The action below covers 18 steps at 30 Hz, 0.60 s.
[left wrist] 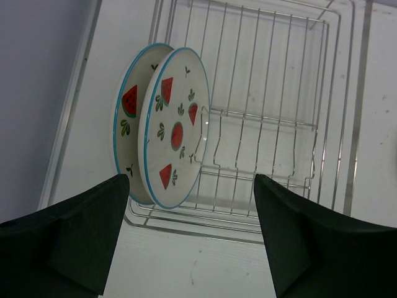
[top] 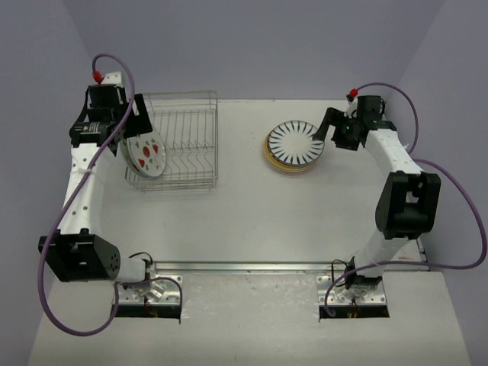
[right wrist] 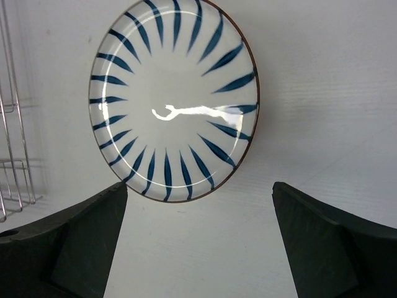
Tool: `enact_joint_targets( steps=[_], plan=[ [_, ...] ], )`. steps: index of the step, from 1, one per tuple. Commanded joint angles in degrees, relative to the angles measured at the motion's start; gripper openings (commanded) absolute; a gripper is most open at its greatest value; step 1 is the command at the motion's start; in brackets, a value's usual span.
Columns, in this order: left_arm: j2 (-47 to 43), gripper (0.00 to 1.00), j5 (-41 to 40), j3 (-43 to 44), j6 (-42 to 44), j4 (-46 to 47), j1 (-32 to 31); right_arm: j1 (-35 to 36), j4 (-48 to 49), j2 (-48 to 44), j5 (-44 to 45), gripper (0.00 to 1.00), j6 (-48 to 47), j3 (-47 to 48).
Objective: Unload the plates from the dish rack
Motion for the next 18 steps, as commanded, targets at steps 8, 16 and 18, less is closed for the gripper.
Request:
enact_joint_targets(
  steps=[8,16,18],
  plan=[
    [7.9,0.61,-1.2,3.2,4.0,-0.6,2.3,6.6,3.1,-14.8,1.0,0.99,-8.0,-6.4],
    [13.3,0.62,-2.5,3.7,6.0,1.3,2.6,6.6,3.6,-17.3,-0.8,0.99,-8.1,-9.1],
    [14.2,0.61,-1.8,3.4,6.3,1.7,2.6,6.8,3.6,-17.6,-1.4,0.99,-8.0,-9.5]
  ],
)
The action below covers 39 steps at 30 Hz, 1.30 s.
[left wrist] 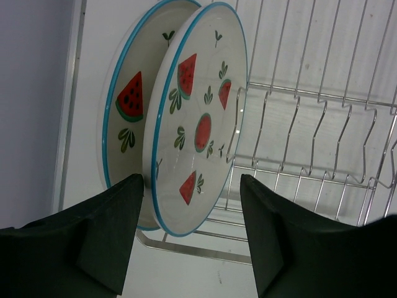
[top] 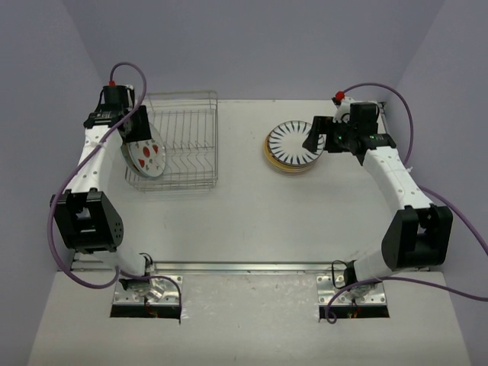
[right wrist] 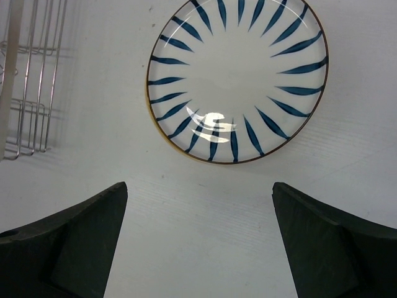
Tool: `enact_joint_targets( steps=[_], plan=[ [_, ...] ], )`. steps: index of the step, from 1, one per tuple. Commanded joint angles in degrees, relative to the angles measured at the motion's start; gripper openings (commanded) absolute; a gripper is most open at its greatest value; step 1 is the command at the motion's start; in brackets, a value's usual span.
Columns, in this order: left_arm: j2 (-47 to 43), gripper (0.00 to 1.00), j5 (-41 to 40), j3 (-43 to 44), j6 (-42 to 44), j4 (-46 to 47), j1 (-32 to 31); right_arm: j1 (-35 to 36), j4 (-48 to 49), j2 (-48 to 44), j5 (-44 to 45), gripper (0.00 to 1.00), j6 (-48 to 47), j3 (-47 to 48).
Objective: Unload the plates from the dish rack
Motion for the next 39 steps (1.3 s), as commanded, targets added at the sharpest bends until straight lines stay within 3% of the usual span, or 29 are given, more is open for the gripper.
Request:
enact_joint_targets(
  steps=[1,8,17,24,39],
  plan=[
    [2.0,0.61,0.2,1.7,1.9,2.8,0.8,0.0,2.0,-2.9,-1.6,0.99,-1.0,-0.7],
    [4.8,0.54,2.4,0.4,2.2,4.8,0.8,0.0,1.8,-2.7,-2.6,0.99,-0.4,-0.5],
    [6.3,0.32,8.7,-2.9,3.2,7.7,0.9,0.1,1.8,-2.7,-3.7,0.99,0.1,-1.2],
    [4.8,0.00,9.9,-1.6,3.9,7.3,0.8,0.2,1.5,-2.8,-4.5,0.99,1.0,-1.2],
    [-1.3,0.00,5.6,12.7,10.6,1.8,0.7,1.0,1.5,-4.8,-5.9,0.99,2.3,-1.5]
  ],
)
